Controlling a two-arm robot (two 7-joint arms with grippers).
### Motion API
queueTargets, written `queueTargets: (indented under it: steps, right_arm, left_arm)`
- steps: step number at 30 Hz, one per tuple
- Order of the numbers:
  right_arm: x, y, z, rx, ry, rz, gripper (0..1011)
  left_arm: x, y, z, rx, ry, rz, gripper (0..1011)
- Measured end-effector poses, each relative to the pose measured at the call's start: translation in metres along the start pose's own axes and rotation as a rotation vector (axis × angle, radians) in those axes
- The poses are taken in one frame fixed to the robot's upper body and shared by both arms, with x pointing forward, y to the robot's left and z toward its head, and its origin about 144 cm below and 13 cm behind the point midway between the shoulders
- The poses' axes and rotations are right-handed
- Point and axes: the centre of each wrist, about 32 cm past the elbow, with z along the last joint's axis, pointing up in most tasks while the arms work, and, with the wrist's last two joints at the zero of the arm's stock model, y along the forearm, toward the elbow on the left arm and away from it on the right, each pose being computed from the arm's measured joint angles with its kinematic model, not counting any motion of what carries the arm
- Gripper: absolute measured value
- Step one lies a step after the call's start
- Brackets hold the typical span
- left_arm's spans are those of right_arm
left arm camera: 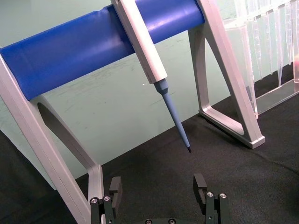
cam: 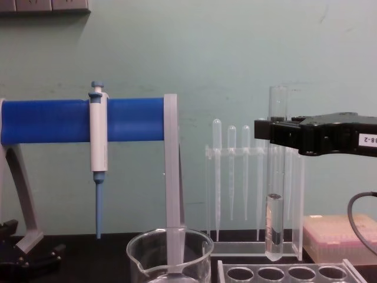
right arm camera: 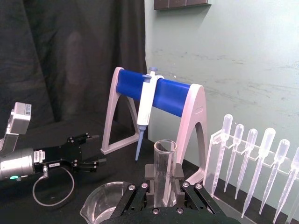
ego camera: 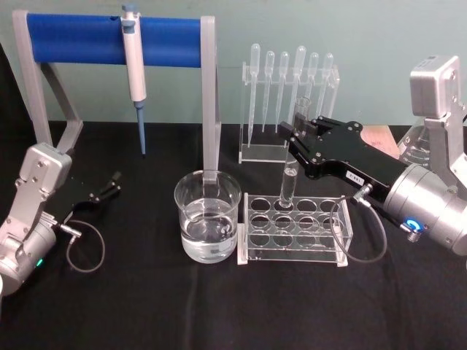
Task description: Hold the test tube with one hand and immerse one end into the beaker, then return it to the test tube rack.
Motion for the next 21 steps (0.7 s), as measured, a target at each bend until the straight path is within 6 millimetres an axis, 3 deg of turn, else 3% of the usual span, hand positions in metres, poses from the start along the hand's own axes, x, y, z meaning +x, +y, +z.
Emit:
queueTargets:
  steps: [21]
  right_arm:
    - [0.0000,0.0000,0.0000,0.000,0.000,0.000,234]
  left_arm:
    - [0.0000,0.0000,0.0000,0.000,0.000,0.000,1000]
